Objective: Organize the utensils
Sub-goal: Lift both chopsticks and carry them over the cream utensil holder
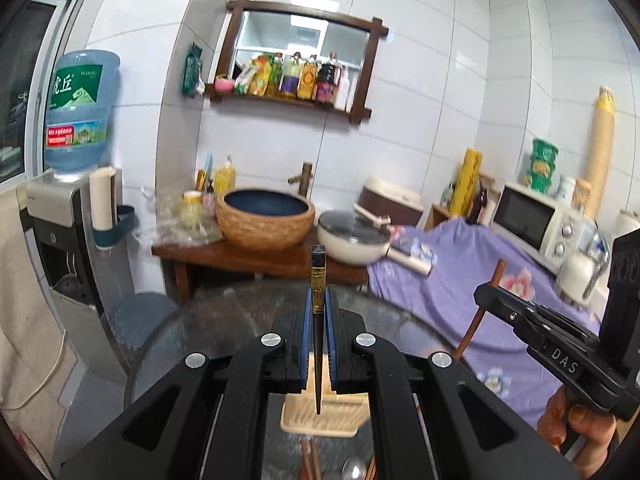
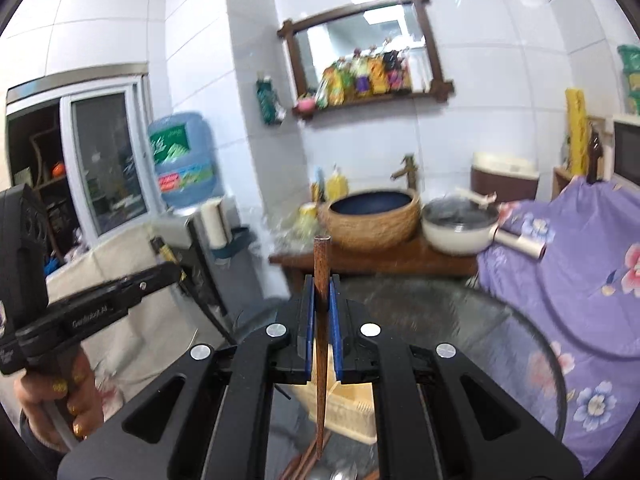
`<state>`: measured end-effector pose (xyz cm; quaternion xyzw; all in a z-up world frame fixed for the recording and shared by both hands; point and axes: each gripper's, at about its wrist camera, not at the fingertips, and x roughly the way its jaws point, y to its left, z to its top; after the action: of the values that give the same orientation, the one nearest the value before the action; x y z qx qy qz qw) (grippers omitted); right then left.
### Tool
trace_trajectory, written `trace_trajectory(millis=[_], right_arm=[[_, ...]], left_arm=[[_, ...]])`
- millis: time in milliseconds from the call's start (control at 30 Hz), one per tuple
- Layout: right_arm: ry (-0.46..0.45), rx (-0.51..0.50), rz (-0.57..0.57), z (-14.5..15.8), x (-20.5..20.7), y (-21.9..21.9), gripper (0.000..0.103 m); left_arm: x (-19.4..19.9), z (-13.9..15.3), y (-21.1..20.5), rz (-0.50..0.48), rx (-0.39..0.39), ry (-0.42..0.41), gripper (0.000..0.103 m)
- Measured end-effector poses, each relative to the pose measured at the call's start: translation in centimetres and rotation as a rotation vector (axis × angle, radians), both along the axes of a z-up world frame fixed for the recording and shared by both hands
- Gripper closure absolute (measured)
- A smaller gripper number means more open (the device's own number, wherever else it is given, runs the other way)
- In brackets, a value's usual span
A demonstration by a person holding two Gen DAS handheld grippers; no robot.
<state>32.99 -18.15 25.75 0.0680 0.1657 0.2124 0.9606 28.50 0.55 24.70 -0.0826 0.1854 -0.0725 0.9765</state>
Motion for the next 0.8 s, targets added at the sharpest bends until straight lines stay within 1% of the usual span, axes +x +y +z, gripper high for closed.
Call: trace_trajectory(millis=[133,200,300,367,433,600,700,800], right_arm=[[-0.083,-0.018,-0.084,1.7,1.4,0.6,0.095],[-0.109,-0.013,-0.115,1.7,2.0,0.7,0.095],[-0.136,-0.045,-0.149,0.7,2.8,1.5,0.095],[-0.121,-0.059,-0.151,-0.9,3.6,2.0,0.095],[-0.096,-0.060,-0.150,-2.7,4.2,2.4,0.095],[-0.027,-0.083,-0.148,-6.9,5.4,2.6,0.095],[0.001,-0.096,-0.147,-8.8,5.7,2.5,0.095],[0.026,-0.105,-0.148,-10.2,6.0,2.5,0.095]], left_arm=[[1.9,0.8,-1.2,0.031,0.002,-0.031,0.097],[2.8,0.7,-1.7,0.046,0.000,-0.038,0.097],[3.8,-0.2,-2.2,0.061,0.007,-0.041,0.097],[4.5,-1.3,-2.6,0.068,0.015,-0.038,0.097],[5.0,-2.9,-3.0,0.075,0.031,-0.018,0.097],[6.4,-6.6,-2.6,0.066,0.021,0.068,0.097],[6.6,-8.4,-2.6,0.062,0.029,0.097,0.097],[6.9,-9.5,-2.6,0.054,0.032,0.122,0.097]])
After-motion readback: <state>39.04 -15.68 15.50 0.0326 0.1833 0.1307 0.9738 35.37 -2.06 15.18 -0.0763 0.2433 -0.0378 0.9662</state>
